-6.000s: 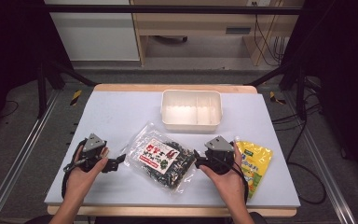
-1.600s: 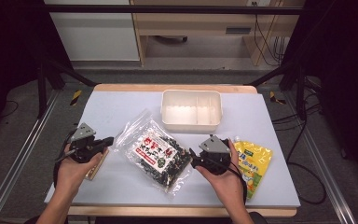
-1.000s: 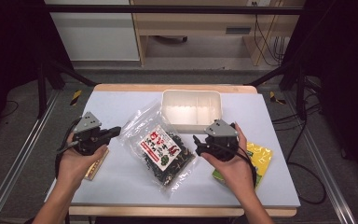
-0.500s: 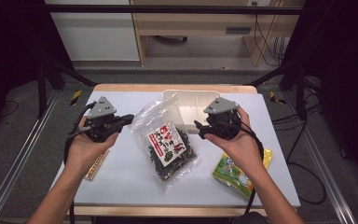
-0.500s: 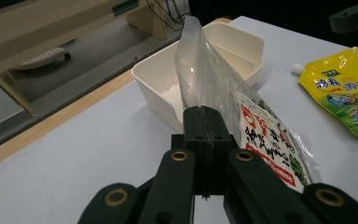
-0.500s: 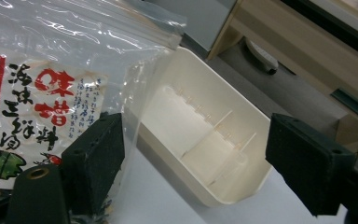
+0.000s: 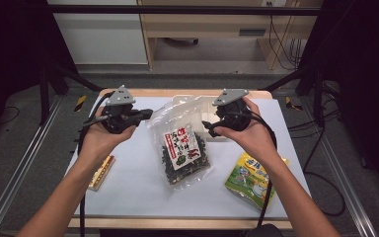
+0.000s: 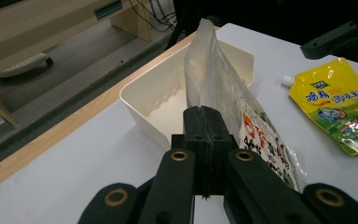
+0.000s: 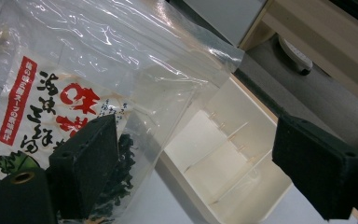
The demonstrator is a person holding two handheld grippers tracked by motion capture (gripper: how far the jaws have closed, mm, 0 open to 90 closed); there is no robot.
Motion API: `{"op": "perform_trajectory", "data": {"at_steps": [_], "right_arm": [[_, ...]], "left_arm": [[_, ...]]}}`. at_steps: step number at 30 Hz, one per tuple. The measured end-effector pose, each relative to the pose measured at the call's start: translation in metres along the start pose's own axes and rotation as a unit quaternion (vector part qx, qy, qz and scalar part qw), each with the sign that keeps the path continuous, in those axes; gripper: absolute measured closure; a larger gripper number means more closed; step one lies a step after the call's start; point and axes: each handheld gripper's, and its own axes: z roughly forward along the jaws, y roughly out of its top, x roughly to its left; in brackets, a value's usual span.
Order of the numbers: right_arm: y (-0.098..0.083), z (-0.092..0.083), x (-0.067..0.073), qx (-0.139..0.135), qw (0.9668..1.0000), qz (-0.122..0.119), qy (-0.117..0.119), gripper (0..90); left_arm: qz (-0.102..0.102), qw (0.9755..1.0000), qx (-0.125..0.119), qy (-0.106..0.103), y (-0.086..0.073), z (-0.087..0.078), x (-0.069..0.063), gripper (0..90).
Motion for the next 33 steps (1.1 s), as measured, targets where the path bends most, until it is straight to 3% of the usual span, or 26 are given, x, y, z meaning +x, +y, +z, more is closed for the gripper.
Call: {"op": "perform_trajectory", "data": {"at_steps": [11, 16, 23, 33], "right_arm": [[0.006, 0.001, -0.019, 0.008, 0.9993, -0.036, -0.001, 16.1], [0.003, 0.005, -0.029, 0.019, 0.9986, -0.046, 0.017, 15.3], [0.003, 0.003, -0.039, 0.023, 0.9984, -0.049, 0.019, 15.2], [0.013, -0.003, -0.039, 0.022, 0.9951, -0.089, 0.036, 14.7]], "left_arm": [[0.025, 0.9995, -0.004, -0.017, 0.021, 0.002, -0.011, 90.0], [0.04, 0.9989, -0.008, -0.025, 0.03, 0.0, -0.02, 90.0], [0.048, 0.9983, -0.01, -0.033, 0.036, -0.001, -0.028, 90.0], [0.066, 0.997, -0.01, -0.04, 0.042, -0.003, -0.037, 90.0]]}}
